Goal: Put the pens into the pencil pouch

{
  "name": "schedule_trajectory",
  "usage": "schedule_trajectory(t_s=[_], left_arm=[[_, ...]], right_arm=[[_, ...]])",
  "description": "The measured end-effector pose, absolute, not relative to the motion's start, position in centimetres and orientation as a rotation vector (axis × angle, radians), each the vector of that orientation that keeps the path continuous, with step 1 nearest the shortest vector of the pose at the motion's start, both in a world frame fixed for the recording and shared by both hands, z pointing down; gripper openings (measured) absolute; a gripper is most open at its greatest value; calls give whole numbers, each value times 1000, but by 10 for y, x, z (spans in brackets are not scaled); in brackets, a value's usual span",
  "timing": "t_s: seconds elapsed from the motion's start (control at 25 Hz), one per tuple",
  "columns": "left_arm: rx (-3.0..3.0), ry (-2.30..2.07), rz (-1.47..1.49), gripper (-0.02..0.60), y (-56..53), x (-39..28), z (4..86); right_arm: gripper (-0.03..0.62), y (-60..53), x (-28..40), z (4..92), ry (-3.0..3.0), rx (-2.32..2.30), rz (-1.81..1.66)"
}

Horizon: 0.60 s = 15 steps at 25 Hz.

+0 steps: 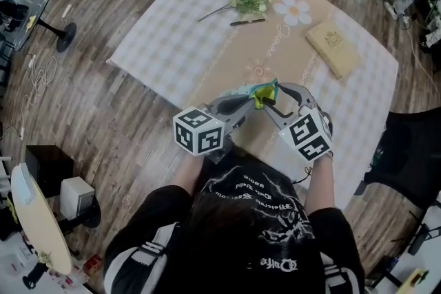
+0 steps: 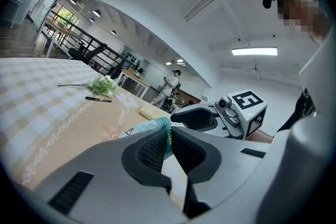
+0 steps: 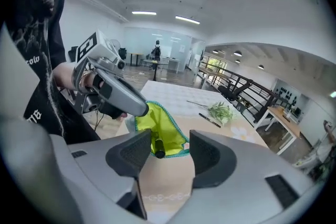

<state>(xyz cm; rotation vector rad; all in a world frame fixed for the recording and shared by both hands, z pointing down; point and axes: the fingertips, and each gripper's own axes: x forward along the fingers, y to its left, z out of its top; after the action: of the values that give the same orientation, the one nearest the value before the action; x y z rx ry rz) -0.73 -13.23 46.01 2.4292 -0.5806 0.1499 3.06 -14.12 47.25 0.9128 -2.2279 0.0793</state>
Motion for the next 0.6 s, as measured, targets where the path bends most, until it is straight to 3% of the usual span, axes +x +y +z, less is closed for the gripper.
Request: schedule_trajectory(t_s=[0.6], left_arm=[[2399,-894,61,38,-189,-99,441]], right_arm=[[225,-202,37,455,-2346,1106,136]])
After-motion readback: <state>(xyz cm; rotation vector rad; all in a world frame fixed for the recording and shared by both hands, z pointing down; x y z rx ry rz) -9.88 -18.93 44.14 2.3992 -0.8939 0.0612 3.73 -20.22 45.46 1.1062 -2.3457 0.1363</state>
